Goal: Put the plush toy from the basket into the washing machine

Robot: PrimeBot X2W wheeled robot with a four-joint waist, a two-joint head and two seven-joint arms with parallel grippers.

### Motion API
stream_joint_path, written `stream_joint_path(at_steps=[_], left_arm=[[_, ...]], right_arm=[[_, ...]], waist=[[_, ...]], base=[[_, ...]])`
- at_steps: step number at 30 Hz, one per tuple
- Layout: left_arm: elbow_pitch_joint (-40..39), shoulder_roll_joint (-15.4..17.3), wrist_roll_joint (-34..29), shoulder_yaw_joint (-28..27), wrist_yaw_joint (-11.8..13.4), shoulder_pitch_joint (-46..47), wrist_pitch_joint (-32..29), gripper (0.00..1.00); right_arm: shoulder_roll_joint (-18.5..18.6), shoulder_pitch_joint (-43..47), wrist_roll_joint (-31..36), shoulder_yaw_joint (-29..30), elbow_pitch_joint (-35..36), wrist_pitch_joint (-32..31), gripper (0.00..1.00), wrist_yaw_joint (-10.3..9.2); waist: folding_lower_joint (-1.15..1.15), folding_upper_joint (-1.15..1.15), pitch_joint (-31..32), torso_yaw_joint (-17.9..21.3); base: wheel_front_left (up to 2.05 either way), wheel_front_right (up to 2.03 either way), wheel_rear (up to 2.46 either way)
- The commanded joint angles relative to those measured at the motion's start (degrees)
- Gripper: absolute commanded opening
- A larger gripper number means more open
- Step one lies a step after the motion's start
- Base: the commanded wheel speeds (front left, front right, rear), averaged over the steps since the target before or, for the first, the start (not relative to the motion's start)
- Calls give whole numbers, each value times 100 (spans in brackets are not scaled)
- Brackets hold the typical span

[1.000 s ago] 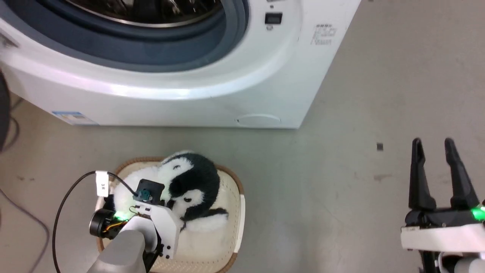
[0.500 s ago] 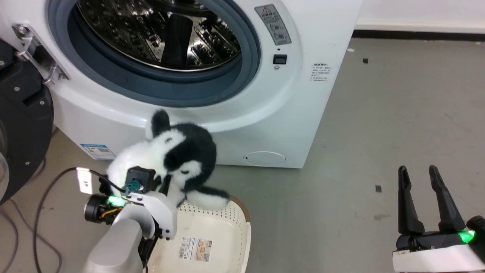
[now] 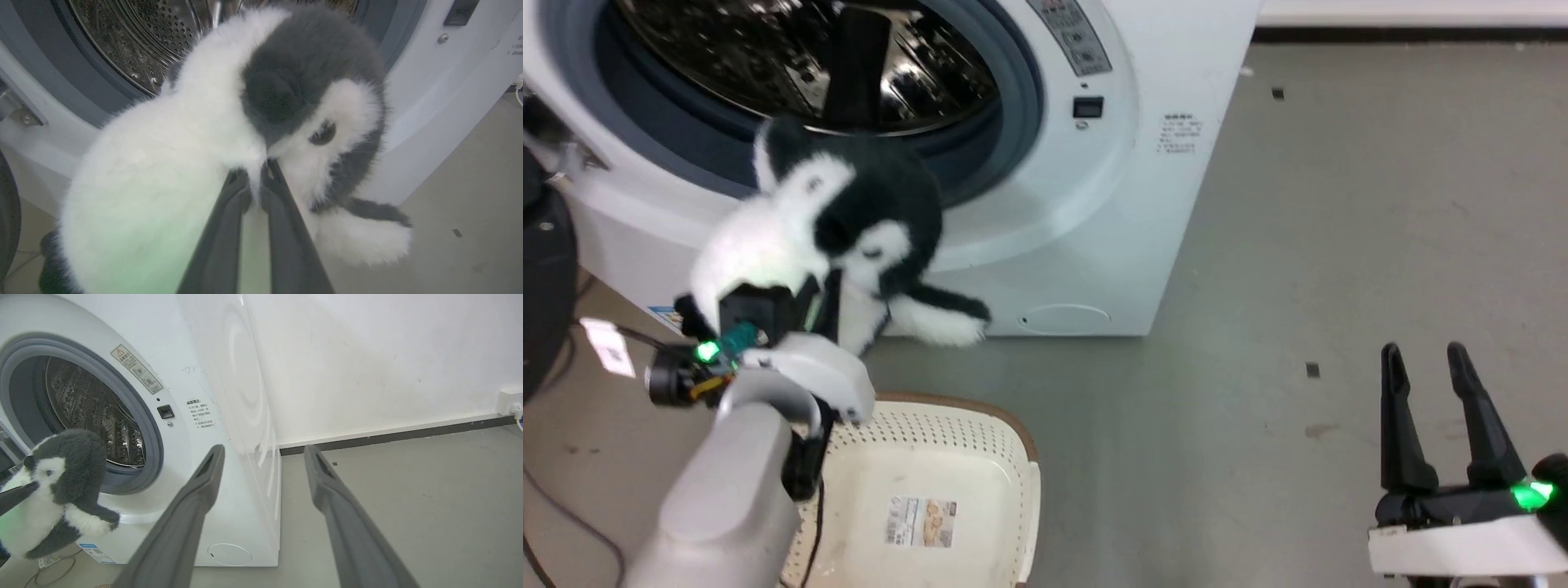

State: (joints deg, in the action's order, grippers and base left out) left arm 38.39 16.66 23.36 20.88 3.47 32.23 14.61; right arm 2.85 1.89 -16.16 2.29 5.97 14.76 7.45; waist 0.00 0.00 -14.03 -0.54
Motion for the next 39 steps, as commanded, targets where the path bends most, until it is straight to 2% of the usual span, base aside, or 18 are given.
stream_joint_path(at_steps=[1, 9, 24, 32, 39], left_arm=[[-82, 43, -13, -87, 41, 251, 39, 0], [-70, 203, -68, -440, 112, 1205, 39, 0], [749, 762, -229, -658, 60, 3605, -26, 0], [1208, 912, -357, -623, 31, 4735, -10, 0], [1673, 961, -382, -621, 46, 5204, 8, 0]], right_arm=[[3, -166, -28, 11, 33, 24, 100, 3], [3, -469, -133, 4, 26, 24, 100, 3], [3, -1094, -416, 55, 125, 24, 100, 3], [3, -1296, -515, 36, 184, 24, 100, 3], [3, -1408, -574, 60, 204, 24, 100, 3]], waist=[[0, 0, -241, 164], [0, 0, -817, 538], [0, 0, -2263, 1278], [0, 0, -2839, 1459], [0, 0, -3040, 1484]], base=[[0, 0, 0], [0, 0, 0], [0, 0, 0], [0, 0, 0], [0, 0, 0]])
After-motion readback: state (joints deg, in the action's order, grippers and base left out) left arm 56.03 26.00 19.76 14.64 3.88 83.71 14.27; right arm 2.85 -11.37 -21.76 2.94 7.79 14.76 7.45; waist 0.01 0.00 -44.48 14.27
